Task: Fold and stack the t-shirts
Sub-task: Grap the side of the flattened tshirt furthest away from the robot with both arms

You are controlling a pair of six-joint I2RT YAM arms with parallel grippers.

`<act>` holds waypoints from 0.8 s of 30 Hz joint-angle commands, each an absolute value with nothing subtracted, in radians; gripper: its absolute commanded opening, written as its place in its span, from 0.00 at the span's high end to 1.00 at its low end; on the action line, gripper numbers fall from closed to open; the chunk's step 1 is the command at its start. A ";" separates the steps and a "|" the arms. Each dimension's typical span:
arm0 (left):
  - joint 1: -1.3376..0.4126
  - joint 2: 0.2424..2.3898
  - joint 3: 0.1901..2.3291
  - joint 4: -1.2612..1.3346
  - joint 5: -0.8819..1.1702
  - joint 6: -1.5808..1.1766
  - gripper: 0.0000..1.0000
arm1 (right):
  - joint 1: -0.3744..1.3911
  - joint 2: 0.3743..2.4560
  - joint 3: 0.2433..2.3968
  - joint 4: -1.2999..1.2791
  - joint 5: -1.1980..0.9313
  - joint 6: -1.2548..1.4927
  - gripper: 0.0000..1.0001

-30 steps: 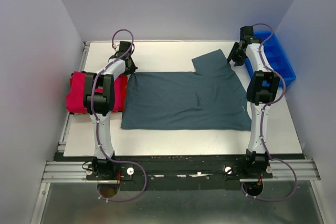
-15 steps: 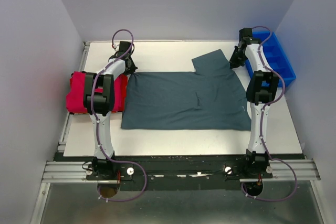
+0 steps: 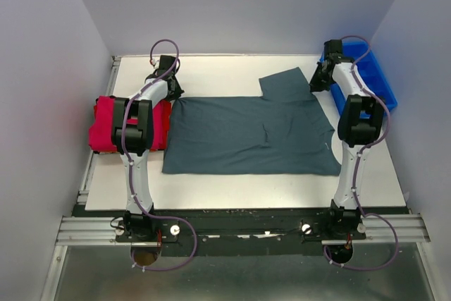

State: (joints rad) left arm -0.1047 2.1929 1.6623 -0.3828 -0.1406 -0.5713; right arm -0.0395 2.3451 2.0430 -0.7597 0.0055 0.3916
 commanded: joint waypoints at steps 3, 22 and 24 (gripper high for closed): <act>-0.094 2.117 1.648 -0.382 -0.149 -0.557 1.00 | -0.041 2.240 2.000 -0.689 0.006 0.391 0.99; -0.094 2.118 1.626 -0.379 -0.161 -0.545 1.00 | -0.044 2.354 2.143 -0.813 0.026 0.391 0.37; -0.092 2.138 1.649 -0.399 -0.167 -0.546 0.99 | -0.044 2.408 2.206 -0.873 0.038 0.387 0.38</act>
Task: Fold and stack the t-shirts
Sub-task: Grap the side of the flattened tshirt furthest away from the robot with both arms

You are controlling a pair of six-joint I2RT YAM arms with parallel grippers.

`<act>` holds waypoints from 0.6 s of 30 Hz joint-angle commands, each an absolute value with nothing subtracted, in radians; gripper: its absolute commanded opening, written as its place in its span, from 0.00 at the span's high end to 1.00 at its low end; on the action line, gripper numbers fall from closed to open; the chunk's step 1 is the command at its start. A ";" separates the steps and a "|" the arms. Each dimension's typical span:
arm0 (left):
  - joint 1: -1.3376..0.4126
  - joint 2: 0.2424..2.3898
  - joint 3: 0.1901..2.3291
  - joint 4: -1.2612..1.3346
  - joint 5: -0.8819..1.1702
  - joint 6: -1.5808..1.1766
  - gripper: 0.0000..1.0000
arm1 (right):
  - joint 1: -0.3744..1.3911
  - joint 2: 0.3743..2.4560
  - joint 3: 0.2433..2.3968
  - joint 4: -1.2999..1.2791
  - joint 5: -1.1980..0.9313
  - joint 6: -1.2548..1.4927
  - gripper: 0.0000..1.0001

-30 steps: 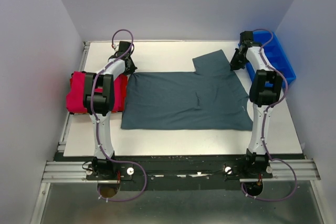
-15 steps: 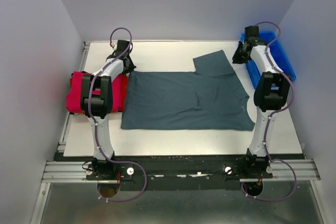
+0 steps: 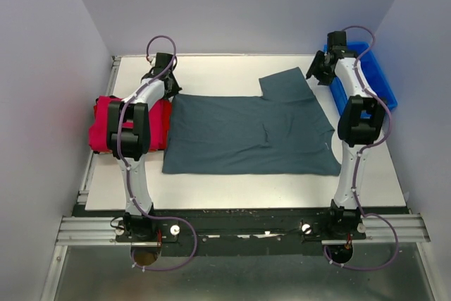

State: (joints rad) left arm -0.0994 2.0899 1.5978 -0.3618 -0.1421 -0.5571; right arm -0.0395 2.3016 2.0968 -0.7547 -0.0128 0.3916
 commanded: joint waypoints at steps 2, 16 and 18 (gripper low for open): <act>-0.092 2.149 1.663 -0.413 -0.170 -0.546 0.98 | -0.045 2.440 2.230 -0.888 0.046 0.387 0.37; -0.084 2.168 1.664 -0.405 -0.132 -0.546 0.99 | -0.048 2.504 2.257 -0.918 0.006 0.379 0.74; -0.083 2.169 1.669 -0.403 -0.127 -0.546 0.99 | -0.046 2.484 2.234 -0.888 0.006 0.382 0.75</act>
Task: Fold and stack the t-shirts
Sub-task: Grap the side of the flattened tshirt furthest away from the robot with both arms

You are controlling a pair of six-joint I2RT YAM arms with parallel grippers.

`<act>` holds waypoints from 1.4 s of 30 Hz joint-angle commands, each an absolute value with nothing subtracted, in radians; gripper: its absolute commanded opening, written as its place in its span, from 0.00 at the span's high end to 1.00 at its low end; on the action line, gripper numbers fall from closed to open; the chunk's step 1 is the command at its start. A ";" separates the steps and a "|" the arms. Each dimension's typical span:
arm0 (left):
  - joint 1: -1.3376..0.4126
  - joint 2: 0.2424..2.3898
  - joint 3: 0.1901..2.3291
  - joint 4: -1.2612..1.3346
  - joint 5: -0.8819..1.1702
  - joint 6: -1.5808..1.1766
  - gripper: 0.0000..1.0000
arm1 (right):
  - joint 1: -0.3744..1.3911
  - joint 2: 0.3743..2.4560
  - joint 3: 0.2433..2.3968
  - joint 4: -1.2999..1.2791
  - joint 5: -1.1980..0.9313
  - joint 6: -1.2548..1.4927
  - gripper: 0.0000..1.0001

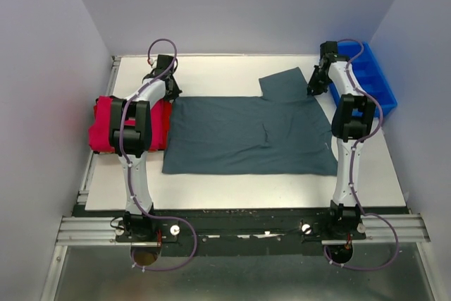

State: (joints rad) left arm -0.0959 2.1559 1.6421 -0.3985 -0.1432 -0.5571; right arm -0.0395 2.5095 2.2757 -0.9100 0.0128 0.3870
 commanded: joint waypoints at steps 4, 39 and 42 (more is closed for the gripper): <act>-0.080 2.172 1.671 -0.406 -0.127 -0.545 0.99 | -0.046 2.505 2.276 -0.905 -0.029 0.374 0.99; -0.067 2.212 1.721 -0.448 -0.090 -0.522 1.00 | -0.051 2.392 2.138 -0.790 -0.054 0.368 0.99; -0.067 2.166 1.678 -0.408 -0.087 -0.512 1.00 | -0.051 2.370 2.134 -0.792 -0.061 0.371 0.99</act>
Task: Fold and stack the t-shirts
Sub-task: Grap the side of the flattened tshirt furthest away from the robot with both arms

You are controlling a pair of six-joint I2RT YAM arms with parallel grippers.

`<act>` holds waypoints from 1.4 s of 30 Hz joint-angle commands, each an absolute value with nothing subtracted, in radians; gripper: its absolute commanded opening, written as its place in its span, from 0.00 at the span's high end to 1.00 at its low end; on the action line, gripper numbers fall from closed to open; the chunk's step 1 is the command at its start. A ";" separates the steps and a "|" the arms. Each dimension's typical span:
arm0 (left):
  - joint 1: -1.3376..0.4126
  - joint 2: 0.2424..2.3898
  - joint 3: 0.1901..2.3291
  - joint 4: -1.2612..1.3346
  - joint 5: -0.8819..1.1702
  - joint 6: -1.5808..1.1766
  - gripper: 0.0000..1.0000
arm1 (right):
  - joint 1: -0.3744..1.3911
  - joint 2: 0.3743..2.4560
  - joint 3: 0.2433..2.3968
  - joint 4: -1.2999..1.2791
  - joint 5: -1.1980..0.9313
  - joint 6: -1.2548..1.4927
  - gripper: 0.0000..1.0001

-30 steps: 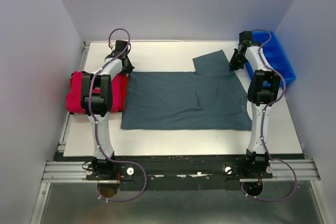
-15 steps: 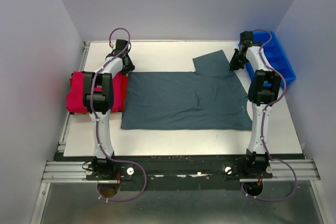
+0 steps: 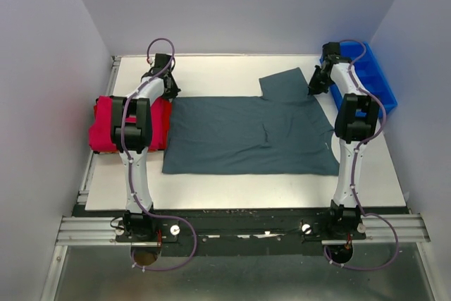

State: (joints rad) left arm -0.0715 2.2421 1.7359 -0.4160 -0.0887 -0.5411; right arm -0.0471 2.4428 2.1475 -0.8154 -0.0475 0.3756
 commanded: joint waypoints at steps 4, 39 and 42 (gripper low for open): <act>-0.069 2.100 1.618 -0.348 -0.058 -0.514 1.00 | -0.051 2.326 2.102 -0.781 -0.067 0.376 0.99; -0.083 1.781 1.275 -0.147 -0.109 -0.495 1.00 | -0.094 1.956 1.701 -0.712 -0.051 0.429 0.99; -0.087 1.758 1.250 -0.132 -0.113 -0.494 1.00 | -0.107 1.919 1.660 -0.693 -0.054 0.439 0.99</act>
State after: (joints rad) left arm -0.0784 1.8271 1.2766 -0.1856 -0.0830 -0.5049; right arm -0.0834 1.9862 1.7103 -0.7330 -0.0677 0.4194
